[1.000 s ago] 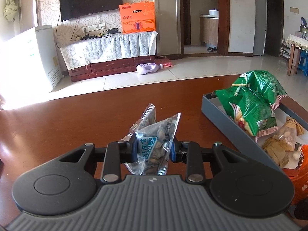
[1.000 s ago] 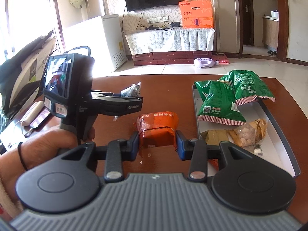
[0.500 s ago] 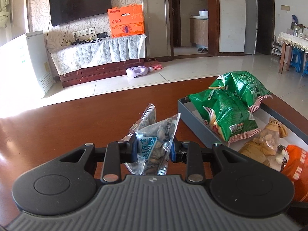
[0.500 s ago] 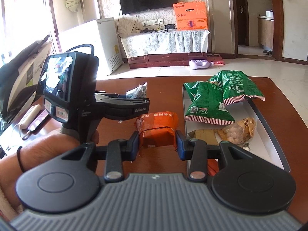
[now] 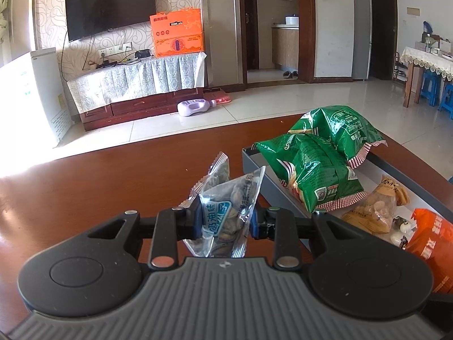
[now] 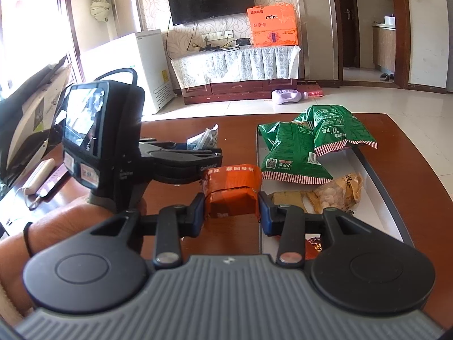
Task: Organize snacks
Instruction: 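Carry the seed packet and orange candy over the tray with both grippers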
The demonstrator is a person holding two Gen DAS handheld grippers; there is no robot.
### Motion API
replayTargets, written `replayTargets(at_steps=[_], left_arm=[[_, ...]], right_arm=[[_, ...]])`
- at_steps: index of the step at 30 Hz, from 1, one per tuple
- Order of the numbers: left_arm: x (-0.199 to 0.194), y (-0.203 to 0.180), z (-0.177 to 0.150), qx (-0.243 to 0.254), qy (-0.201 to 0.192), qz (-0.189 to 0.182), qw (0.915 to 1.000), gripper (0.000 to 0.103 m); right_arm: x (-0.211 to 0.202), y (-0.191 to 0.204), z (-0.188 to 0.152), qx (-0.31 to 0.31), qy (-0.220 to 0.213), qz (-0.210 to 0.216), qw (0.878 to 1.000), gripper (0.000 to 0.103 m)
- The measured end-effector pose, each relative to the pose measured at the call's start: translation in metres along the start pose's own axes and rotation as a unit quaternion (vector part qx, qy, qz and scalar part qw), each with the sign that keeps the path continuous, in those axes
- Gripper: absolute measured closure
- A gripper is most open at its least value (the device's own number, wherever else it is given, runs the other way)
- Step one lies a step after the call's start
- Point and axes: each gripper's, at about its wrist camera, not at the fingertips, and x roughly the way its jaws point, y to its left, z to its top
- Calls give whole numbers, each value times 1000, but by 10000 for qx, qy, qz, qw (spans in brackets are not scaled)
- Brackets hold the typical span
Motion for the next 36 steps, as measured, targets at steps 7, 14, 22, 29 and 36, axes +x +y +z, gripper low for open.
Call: replayTargets(at_steps=[7, 14, 22, 29, 36], left_arm=[[-1, 0, 2, -42, -21, -55, 10000, 68], [0, -6, 3, -38, -37, -105, 9999, 68], [0, -8, 3, -31, -51, -111, 9999, 68], [1, -21, 6, 44, -93, -175, 9998, 68], [4, -33, 9, 150, -126, -252, 9995, 68]], right_arm=[[-6, -2, 0, -31, -51, -94, 9999, 61], [-9, -8, 0, 3, -69, -150, 9999, 61], [-11, -10, -1, 14, -81, -154, 9998, 61], [-14, -17, -1, 68, -101, -226, 9997, 61], [-18, -27, -4, 143, -124, -303, 9994, 61]])
